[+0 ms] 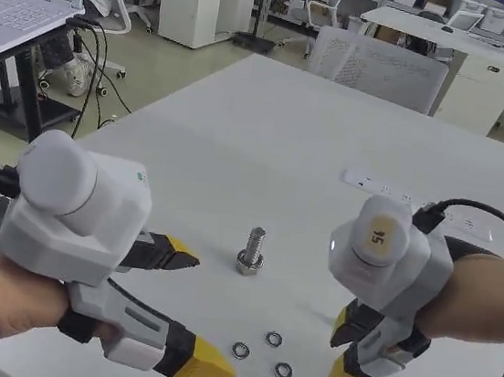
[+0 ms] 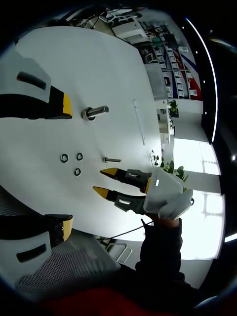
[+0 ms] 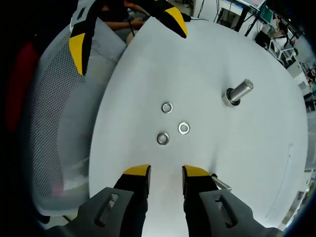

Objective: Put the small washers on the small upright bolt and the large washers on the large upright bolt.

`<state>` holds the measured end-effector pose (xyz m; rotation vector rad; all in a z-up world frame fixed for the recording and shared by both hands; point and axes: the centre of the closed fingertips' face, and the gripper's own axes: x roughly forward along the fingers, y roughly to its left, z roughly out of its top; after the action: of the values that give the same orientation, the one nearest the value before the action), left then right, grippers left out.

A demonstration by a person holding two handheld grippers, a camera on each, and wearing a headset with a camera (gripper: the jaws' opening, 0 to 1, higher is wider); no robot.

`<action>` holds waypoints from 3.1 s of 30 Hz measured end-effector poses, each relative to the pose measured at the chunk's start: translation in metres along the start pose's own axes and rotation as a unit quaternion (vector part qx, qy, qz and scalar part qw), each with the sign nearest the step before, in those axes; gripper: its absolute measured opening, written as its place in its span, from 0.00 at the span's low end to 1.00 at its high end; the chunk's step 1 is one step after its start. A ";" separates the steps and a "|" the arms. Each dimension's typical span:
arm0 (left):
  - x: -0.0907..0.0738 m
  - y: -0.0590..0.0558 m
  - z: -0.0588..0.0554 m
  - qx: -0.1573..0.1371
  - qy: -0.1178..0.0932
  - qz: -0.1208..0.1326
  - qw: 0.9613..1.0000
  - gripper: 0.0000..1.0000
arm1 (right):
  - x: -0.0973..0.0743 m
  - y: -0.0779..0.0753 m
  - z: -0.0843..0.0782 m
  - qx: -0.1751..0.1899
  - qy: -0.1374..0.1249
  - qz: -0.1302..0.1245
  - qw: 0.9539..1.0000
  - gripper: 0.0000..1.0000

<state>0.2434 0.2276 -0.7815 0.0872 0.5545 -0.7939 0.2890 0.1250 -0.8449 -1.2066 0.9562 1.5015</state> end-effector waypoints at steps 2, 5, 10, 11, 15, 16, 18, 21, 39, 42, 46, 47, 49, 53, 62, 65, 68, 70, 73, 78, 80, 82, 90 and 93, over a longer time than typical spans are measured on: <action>0.000 0.000 0.000 0.000 -0.001 0.000 1.000 0.78 | -0.001 -0.002 0.006 -0.007 0.000 -0.002 1.000 0.28; 0.000 0.000 0.000 0.000 -0.001 0.001 1.000 0.78 | -0.001 -0.005 0.019 -0.014 -0.007 -0.004 1.000 0.27; -0.001 0.000 0.000 0.000 -0.004 0.004 1.000 0.78 | 0.002 -0.009 0.035 -0.027 -0.011 -0.008 1.000 0.27; -0.001 0.000 0.000 0.000 -0.004 0.004 1.000 0.78 | 0.003 -0.010 0.036 -0.028 -0.010 -0.008 1.000 0.27; -0.001 -0.001 0.000 0.000 -0.005 0.004 1.000 0.78 | 0.010 -0.015 0.041 -0.032 -0.007 -0.012 0.999 0.27; -0.002 -0.001 0.000 -0.001 -0.005 0.004 1.000 0.78 | 0.012 -0.016 0.042 -0.033 -0.007 -0.012 0.999 0.27; -0.002 0.000 0.000 0.000 -0.006 0.005 1.000 0.78 | 0.016 -0.017 0.044 -0.034 -0.005 -0.010 0.999 0.26; -0.003 0.001 0.001 -0.001 -0.008 0.006 1.000 0.78 | 0.020 -0.018 0.045 -0.037 -0.003 -0.010 0.999 0.26; -0.003 0.000 0.001 -0.001 -0.010 0.004 1.000 0.78 | 0.038 -0.026 0.045 -0.034 0.008 -0.004 0.999 0.21; -0.003 0.000 0.001 -0.001 -0.010 0.004 1.000 0.78 | 0.041 -0.025 0.043 -0.033 0.009 -0.002 0.999 0.20; -0.003 0.000 0.002 -0.002 -0.011 0.003 1.000 0.78 | 0.041 -0.026 0.043 -0.031 0.009 -0.002 0.999 0.20; -0.003 0.000 0.002 -0.002 -0.011 0.003 1.000 0.78 | 0.042 -0.027 0.043 -0.032 0.009 -0.003 0.999 0.20; -0.002 0.000 0.002 -0.001 -0.010 0.003 1.000 0.78 | 0.042 -0.026 0.043 -0.032 0.009 -0.002 0.999 0.19; -0.002 0.000 0.002 -0.002 -0.010 0.003 1.000 0.78 | 0.044 -0.028 0.042 -0.034 0.009 -0.004 0.999 0.19; -0.001 0.000 0.002 -0.002 -0.008 0.003 1.000 0.78 | 0.044 -0.026 0.041 -0.039 0.007 -0.009 0.999 0.17; -0.001 0.000 0.002 -0.002 -0.007 0.003 1.000 0.78 | 0.044 -0.027 0.041 -0.039 0.006 -0.010 0.999 0.16; 0.000 0.000 0.002 -0.002 -0.007 0.003 1.000 0.78 | 0.044 -0.027 0.040 -0.038 0.004 -0.011 0.999 0.16; 0.000 0.000 0.002 -0.002 -0.006 0.003 1.000 0.78 | 0.044 -0.027 0.040 -0.038 0.004 -0.011 0.999 0.16; 0.000 0.001 0.003 -0.002 -0.006 0.003 1.000 0.78 | 0.044 -0.027 0.040 -0.040 0.003 -0.011 0.999 0.15; 0.001 0.001 0.003 -0.003 -0.006 0.002 1.000 0.78 | 0.043 -0.028 0.040 -0.041 0.002 -0.010 0.999 0.15; 0.001 0.001 0.003 -0.003 -0.006 0.002 1.000 0.78 | 0.043 -0.028 0.040 -0.040 0.002 -0.009 0.999 0.15; 0.001 0.001 0.004 -0.003 -0.006 0.002 1.000 0.78 | 0.043 -0.029 0.040 -0.040 0.002 -0.009 0.999 0.15; 0.001 0.001 0.004 -0.003 -0.006 0.002 1.000 0.78 | 0.041 -0.031 0.037 -0.036 0.005 -0.009 0.999 0.15; 0.002 0.001 0.005 -0.003 -0.007 0.001 1.000 0.78 | 0.040 -0.032 0.035 -0.034 0.006 -0.010 0.999 0.15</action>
<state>0.2471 0.2260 -0.7785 0.0766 0.5441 -0.7900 0.3089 0.1738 -0.8772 -1.2700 0.9052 1.5239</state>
